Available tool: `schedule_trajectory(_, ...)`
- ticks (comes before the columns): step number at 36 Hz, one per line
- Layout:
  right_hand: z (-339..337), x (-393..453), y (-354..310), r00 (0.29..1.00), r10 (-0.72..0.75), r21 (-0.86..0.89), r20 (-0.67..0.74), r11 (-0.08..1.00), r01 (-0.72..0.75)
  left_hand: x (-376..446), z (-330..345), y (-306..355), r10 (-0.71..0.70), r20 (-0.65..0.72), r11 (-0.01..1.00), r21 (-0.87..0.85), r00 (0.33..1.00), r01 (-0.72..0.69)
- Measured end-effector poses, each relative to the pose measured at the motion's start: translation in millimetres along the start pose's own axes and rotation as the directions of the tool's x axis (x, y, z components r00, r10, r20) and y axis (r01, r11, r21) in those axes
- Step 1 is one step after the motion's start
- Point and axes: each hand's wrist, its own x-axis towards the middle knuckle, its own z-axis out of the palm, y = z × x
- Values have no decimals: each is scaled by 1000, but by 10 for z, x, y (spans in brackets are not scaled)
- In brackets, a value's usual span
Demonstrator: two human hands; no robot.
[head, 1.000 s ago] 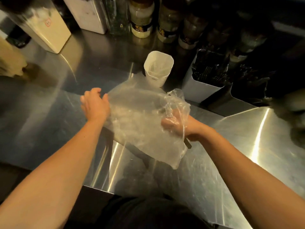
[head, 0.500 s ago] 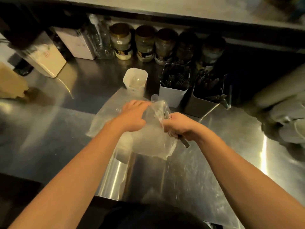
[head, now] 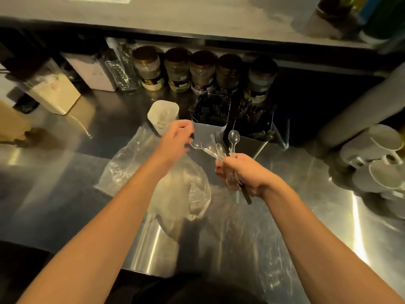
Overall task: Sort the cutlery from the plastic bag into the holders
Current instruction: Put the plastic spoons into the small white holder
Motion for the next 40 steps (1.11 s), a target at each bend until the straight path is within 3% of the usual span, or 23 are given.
schedule_trajectory(2, 44, -13, -35, 999, -20, 65, 40, 998, 17, -20, 157, 133, -35, 123, 997, -70, 992, 44)
schedule_trajectory(4, 82, -24, -61, 997, -36, 115, 66, 993, 28, -15, 266, 161, 24, 141, 999, 41, 990, -30)
schedule_trajectory(6, 116, -29, -60, 996, -52, 123, 70, 991, 43, 5, 313, 153, 105, 92, 983, 140, 990, -117)
schedule_trajectory(11, 214, -10, -33, 994, -93, 82, 56, 993, 88, 65, 345, 109, 164, 0, 958, 237, 987, -159)
schedule_trajectory(15, 272, 11, 18, 995, -89, 44, 54, 995, 87, 129, 309, 106, 214, -185, 960, 220, 959, -172)
schedule_trajectory(19, 297, 29, 67, 991, -105, 27, 84, 994, 103, 224, 222, 173, 293, -343, 950, 207, 893, -232)
schedule_trajectory(26, 269, 54, 34, 987, -65, 181, 146, 983, 38, 509, 2, 556, 396, -613, 903, 125, 684, -412)
schedule_trajectory(34, 155, 135, -40, 993, -62, 204, 97, 978, 42, 924, 42, 840, 615, -469, 784, 282, 634, -553)
schedule_trajectory(38, 106, 143, -88, 997, -44, 215, 65, 976, 29, 1085, 95, 811, 697, -322, 716, 369, 641, -593)
schedule_trajectory(40, 89, 160, -96, 998, -41, 215, 52, 976, 29, 1152, 117, 748, 737, -185, 647, 470, 650, -600)
